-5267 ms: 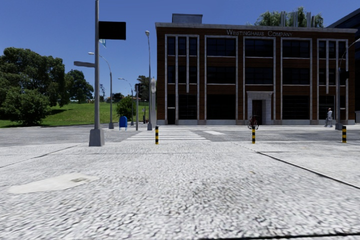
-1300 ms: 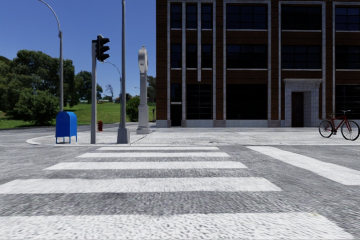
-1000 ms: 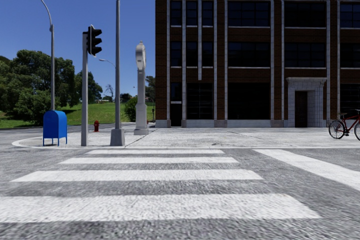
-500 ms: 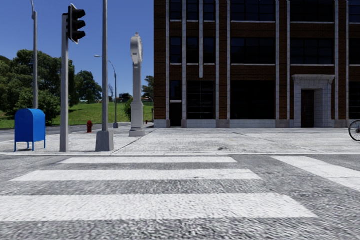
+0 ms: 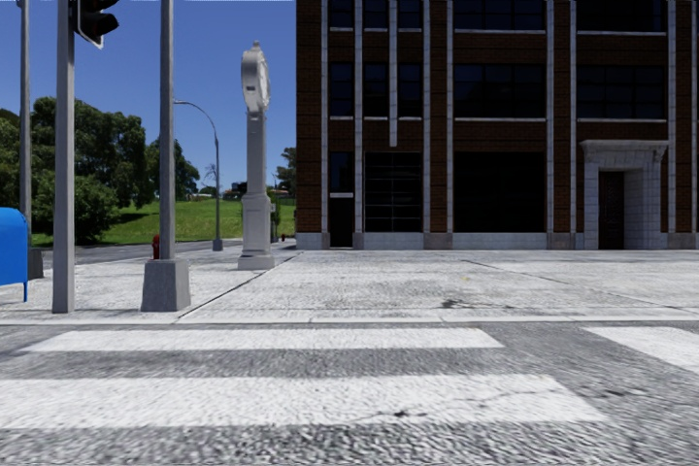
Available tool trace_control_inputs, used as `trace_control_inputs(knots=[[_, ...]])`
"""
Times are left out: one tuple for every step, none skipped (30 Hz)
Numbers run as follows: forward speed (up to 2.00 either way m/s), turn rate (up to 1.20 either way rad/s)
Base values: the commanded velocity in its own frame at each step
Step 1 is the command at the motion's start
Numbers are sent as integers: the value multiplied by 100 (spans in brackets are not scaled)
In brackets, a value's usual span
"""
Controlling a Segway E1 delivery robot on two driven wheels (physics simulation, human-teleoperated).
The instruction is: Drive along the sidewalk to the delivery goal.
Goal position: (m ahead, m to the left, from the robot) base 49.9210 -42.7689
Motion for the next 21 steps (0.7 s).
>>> trace_control_inputs(knots=[[200,0],[200,0],[200,0],[200,0],[200,0],[200,0],[200,0],[200,0],[200,0],[200,0],[200,0],[200,0],[200,0],[200,0],[200,0],[200,0],[200,0],[200,0],[200,0],[200,0],[200,0]])
